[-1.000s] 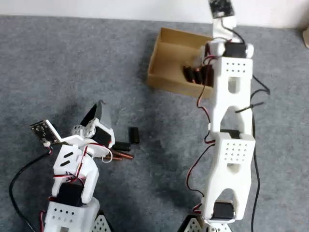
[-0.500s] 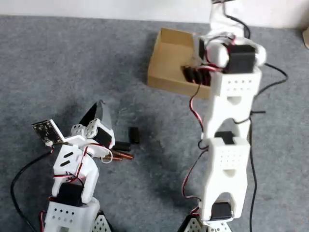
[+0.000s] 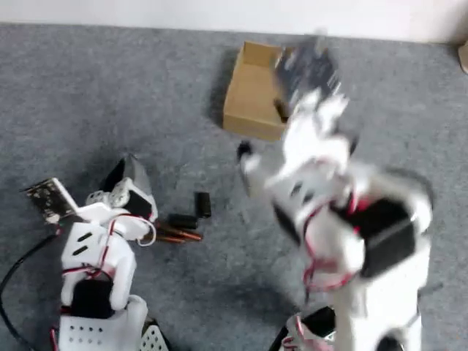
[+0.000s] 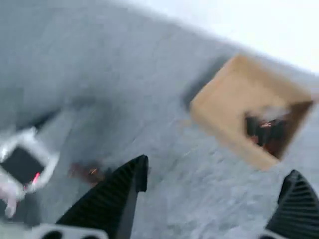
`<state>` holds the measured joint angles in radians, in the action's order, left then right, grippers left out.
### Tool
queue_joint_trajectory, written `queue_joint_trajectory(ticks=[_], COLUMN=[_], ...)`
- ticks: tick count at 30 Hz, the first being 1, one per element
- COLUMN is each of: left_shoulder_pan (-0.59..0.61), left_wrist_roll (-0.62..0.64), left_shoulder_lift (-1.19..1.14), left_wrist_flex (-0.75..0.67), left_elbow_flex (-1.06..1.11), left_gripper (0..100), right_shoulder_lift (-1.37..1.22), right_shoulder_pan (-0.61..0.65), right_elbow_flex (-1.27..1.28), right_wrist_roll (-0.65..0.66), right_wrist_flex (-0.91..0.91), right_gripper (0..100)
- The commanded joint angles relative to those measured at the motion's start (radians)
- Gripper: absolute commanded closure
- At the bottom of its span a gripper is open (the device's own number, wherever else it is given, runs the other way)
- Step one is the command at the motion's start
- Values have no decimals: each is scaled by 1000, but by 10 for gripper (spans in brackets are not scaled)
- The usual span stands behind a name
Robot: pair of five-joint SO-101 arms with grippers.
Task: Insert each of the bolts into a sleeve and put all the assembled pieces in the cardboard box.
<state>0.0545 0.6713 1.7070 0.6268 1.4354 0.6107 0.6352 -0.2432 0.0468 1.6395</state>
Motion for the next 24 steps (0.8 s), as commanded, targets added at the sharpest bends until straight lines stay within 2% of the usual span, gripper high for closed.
queue_joint_trajectory(ticks=[1, 5, 11, 19, 24], left_shoulder_pan=[48, 101, 137, 137, 137], left_wrist_roll=[0, 0, 0, -3, -3], left_shoulder_lift=[-1, -1, -1, -1, -1], left_wrist_flex=[68, 141, 176, 173, 172], left_elbow_flex=[-116, -182, -220, -220, -220], left_gripper=[991, 993, 993, 990, 990], right_shoulder_lift=[257, 344, 243, -10, -163], right_shoulder_pan=[36, 70, 143, 196, 200], right_elbow_flex=[555, 895, 1044, 1036, 1036], right_wrist_roll=[-18, -17, -28, -270, -476], right_wrist_flex=[-234, -395, -572, -819, -970], right_gripper=[628, 628, 628, 628, 628])
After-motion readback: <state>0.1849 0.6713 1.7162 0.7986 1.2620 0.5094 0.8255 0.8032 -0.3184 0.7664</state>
